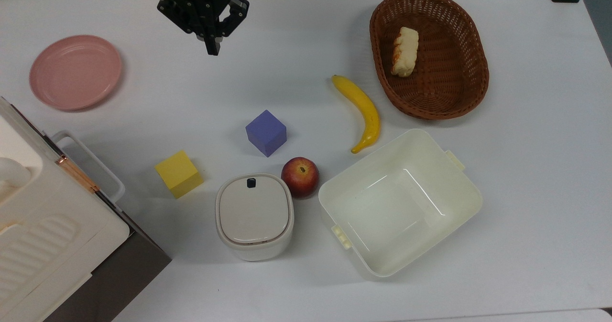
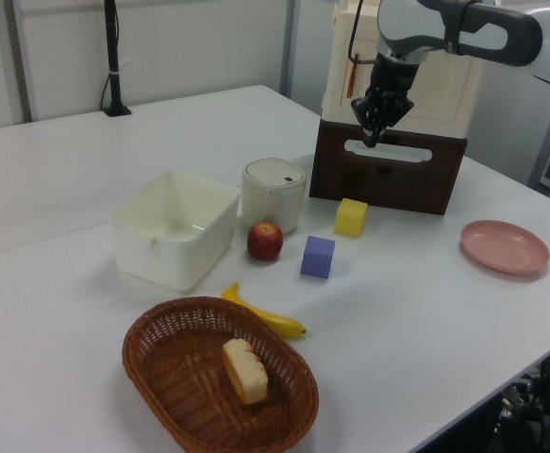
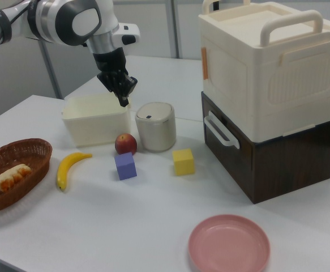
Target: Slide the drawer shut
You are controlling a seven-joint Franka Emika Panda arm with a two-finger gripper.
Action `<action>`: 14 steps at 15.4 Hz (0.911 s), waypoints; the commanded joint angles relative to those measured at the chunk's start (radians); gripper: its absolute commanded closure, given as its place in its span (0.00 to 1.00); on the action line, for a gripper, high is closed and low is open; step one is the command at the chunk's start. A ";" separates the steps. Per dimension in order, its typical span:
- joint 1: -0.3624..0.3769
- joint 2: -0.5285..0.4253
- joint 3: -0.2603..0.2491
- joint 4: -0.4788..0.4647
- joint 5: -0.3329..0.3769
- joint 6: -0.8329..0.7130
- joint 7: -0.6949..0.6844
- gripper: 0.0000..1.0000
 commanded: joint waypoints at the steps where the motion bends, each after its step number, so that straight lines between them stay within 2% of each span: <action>1: 0.030 -0.038 -0.030 -0.040 0.023 -0.005 -0.012 0.20; 2: 0.030 -0.038 -0.030 -0.039 0.021 -0.005 -0.006 0.00; 11: 0.035 -0.059 -0.054 -0.035 0.021 -0.033 -0.012 0.00; 14: 0.056 -0.061 -0.054 -0.040 0.021 -0.040 -0.006 0.00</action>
